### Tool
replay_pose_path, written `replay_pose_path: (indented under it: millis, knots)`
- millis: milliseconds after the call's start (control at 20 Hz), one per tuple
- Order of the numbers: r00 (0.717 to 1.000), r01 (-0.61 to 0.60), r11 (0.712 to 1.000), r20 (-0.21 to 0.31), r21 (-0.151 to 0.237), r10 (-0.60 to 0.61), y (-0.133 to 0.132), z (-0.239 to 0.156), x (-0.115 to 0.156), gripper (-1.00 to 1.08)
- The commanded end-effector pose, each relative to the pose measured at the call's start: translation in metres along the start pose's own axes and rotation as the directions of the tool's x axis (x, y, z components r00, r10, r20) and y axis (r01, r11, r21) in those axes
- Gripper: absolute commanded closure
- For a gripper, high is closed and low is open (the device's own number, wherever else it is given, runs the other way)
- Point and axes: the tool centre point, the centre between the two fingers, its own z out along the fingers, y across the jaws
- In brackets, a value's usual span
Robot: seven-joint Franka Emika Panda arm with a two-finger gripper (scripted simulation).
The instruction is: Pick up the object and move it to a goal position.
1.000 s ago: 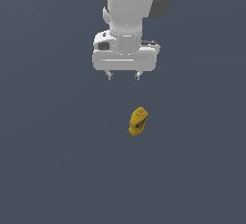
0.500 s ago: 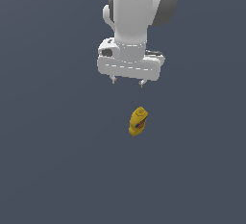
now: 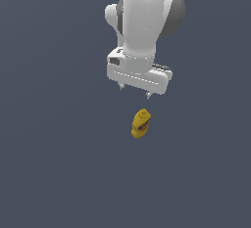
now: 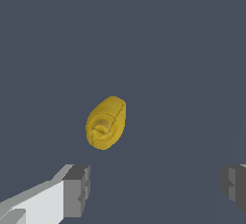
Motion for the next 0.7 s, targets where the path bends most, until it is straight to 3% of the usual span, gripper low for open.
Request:
replay_pose_path:
  millis: [0,300,650]
  knots:
    - [0.998,-0.06,0.998,0.002,0.001,0.06,-0.006,0.006,0.002,-0.92]
    - [0.98,-0.198,0.98,0.007,0.001,0.198,-0.019,0.019,0.005,-0.92]
    - [0.94,-0.342,0.94,0.012,0.0,0.342,-0.034,0.034,0.008,-0.92]
